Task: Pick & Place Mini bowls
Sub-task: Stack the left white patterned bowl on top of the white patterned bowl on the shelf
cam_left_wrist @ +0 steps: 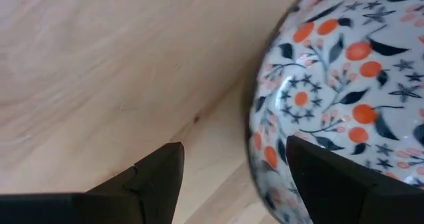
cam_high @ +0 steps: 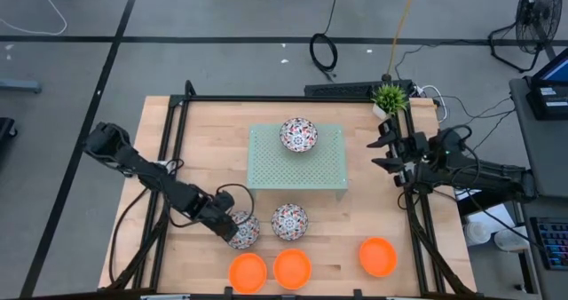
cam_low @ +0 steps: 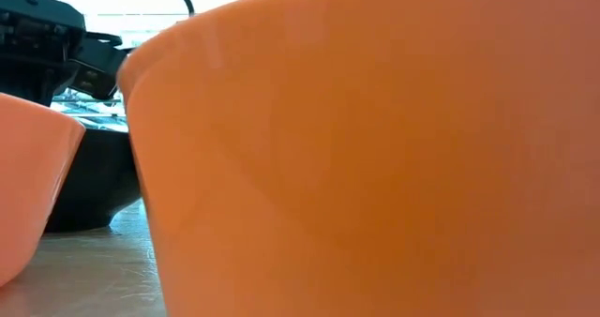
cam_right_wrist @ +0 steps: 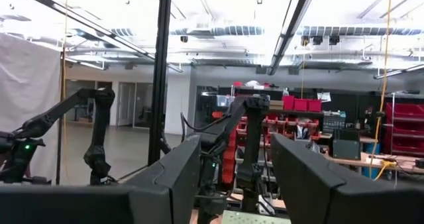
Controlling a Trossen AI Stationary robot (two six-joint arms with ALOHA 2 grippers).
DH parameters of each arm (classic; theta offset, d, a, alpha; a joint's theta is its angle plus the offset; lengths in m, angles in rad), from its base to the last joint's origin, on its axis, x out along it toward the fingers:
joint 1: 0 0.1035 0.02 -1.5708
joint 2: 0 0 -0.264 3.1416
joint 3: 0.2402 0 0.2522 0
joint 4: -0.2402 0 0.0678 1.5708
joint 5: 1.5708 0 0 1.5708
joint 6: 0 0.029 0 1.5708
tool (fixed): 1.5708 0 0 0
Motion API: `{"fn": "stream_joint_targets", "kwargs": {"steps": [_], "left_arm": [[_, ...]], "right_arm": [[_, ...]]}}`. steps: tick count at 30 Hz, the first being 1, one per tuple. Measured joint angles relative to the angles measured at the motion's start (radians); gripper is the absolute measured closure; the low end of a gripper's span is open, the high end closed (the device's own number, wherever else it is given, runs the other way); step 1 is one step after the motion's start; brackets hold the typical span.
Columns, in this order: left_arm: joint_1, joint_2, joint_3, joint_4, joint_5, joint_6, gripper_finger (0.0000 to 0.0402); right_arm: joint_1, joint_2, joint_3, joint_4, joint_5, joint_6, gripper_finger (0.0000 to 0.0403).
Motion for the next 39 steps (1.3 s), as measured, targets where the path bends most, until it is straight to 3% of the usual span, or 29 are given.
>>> {"fn": "stream_joint_targets", "kwargs": {"steps": [8,20,25,30,39], "left_arm": [[0.091,0.000,0.000,-0.074,0.048,0.018,0.0133],[0.190,0.000,0.000,-0.038,0.027,0.236,0.0133],[0.212,0.000,0.000,-0.166,0.074,0.215,0.0133],[0.213,-0.006,0.000,-0.289,0.051,0.159,0.0133],[0.210,-0.006,0.000,-0.246,0.041,0.143,0.0133]], "right_arm": [[0.000,0.001,0.000,-0.033,0.001,0.033,0.0232],[0.000,0.001,0.000,-0.050,0.001,0.054,0.0232],[0.000,0.001,0.001,-0.058,0.001,0.053,0.0232],[0.000,0.001,0.001,-0.058,0.001,0.063,0.0232],[0.000,0.001,0.001,-0.057,0.002,0.060,0.0232]]}}
